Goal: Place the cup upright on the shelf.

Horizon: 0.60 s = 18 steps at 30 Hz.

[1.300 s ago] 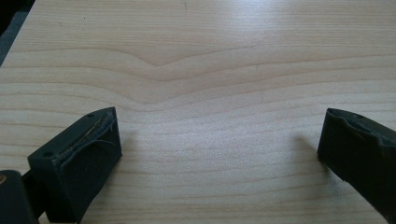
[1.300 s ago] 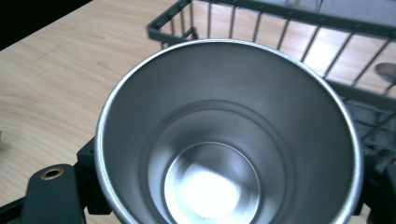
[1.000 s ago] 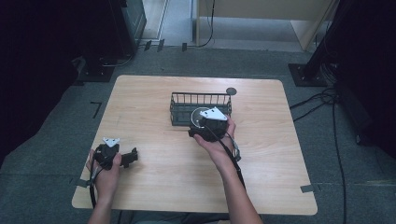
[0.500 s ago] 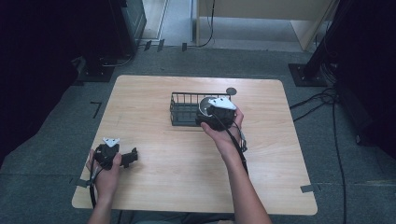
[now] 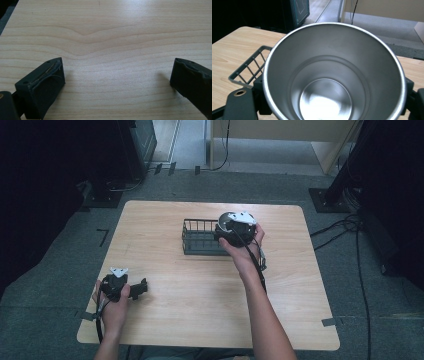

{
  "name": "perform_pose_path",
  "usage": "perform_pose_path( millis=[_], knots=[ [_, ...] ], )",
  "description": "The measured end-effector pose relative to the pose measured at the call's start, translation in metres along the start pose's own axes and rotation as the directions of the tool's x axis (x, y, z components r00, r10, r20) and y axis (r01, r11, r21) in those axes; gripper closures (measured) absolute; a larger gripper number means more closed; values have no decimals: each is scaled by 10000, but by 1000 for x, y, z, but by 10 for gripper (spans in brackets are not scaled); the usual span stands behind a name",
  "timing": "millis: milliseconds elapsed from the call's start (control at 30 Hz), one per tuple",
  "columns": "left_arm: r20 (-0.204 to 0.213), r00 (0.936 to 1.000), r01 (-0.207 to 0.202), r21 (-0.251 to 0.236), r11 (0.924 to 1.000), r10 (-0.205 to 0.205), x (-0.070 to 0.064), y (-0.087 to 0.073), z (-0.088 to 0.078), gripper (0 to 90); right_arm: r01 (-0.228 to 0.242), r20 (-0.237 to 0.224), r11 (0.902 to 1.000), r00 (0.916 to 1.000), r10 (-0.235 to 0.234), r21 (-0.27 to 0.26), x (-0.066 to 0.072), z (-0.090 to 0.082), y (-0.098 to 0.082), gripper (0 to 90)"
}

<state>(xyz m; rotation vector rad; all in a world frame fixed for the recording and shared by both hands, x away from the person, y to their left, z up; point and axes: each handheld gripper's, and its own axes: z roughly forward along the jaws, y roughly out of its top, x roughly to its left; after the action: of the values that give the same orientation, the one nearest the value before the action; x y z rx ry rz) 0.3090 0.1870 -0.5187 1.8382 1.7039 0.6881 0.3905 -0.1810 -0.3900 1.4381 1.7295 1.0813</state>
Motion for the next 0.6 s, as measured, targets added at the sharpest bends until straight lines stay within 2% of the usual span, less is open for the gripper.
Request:
perform_pose_path(
  millis=[200,367,600],
  knots=[
    [4,10000,-4,2,10000,4,0,0,0,0,-116,150,9999,9998,116,-12,-5,11,4,179],
    [3,10000,-4,1,10000,4,0,0,0,0,-166,412,9996,9990,157,214,-9,29,5,179],
    [3,10000,-3,0,10000,3,0,0,0,0,-228,621,9987,9979,199,459,-10,44,-2,179]
  ],
)
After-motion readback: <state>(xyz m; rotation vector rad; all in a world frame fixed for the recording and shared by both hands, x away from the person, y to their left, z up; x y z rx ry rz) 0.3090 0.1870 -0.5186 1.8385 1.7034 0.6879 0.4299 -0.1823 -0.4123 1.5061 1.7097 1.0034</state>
